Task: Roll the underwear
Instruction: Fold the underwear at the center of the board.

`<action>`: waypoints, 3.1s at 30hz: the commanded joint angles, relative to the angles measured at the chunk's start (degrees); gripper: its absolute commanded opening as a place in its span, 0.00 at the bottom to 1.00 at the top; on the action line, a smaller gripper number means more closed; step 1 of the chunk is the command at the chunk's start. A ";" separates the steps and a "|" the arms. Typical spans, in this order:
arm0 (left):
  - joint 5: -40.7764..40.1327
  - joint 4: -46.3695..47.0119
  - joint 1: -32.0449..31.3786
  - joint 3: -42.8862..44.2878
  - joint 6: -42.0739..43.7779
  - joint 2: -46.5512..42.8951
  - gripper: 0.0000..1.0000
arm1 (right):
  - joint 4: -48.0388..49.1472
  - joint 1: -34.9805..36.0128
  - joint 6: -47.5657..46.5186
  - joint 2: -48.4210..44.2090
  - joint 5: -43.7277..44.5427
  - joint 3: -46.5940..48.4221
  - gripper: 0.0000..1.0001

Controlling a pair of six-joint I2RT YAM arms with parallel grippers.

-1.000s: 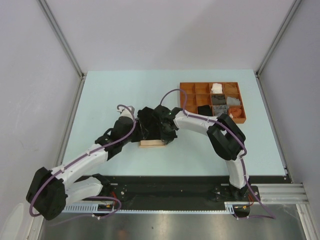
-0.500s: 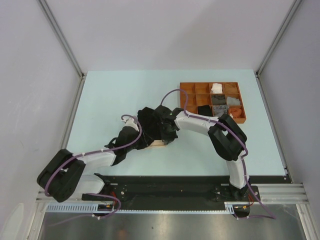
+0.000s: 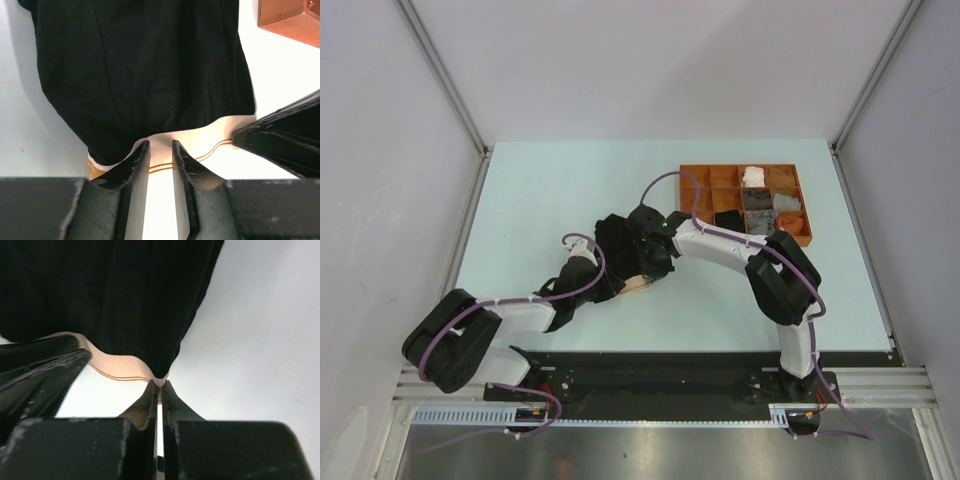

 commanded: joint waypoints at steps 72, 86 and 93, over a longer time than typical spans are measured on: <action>-9.16 -17.37 1.45 1.80 6.31 -6.26 0.00 | 7.63 4.88 1.67 7.18 -4.25 10.67 0.00; -8.89 -16.49 1.45 0.75 7.19 -7.58 0.00 | 10.79 6.29 1.85 10.95 -9.17 13.93 0.00; -8.98 -16.85 1.45 -0.05 7.63 -10.04 0.01 | 12.64 6.20 1.76 12.89 -11.54 13.49 0.00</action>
